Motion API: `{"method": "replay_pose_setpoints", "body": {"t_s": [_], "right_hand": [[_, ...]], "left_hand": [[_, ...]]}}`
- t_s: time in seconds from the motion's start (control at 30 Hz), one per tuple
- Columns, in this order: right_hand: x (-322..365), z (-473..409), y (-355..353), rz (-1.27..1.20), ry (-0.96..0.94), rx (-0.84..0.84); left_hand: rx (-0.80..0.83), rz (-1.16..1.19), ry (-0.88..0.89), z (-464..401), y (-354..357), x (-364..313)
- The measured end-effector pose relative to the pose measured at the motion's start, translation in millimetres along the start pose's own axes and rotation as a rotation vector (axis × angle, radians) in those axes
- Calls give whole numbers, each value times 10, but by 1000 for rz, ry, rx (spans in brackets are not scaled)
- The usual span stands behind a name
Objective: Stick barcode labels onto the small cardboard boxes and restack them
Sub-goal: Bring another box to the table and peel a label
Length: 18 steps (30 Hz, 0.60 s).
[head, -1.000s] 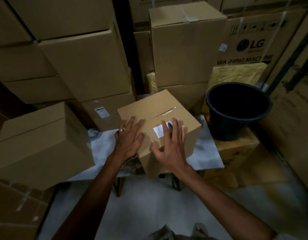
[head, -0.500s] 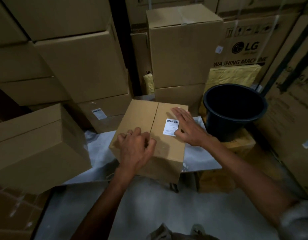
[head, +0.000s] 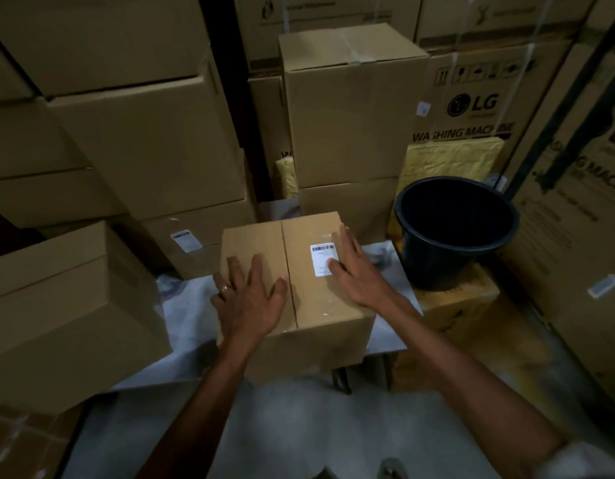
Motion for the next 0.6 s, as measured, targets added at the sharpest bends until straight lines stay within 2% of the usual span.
{"method": "replay_pose_setpoints", "body": {"t_s": [0.1,0.27,0.47,0.6], "right_hand": [[15,-178,-50,106,-101,49],[96,-187,-106,406,-178,-129],[221,-146,-97,337,-63,-376],[312,-185,-95,269,8,-403]], "left_hand": [[-53,-119,105,122,113,-161],[2,-101,350,-194,148,-327],[-51,-51,354,-265,67,-423],[-99,-13,369,-245,25,-396]]}}
Point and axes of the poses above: each hand's wrist, its own z-axis away from the middle knuckle, its own y-axis out of the palm, x = y × z, the point moved 9 cm from there along -z, towards the middle knuckle, and after that the axes turned 8 degrees about -x, right-handed, at the moved point
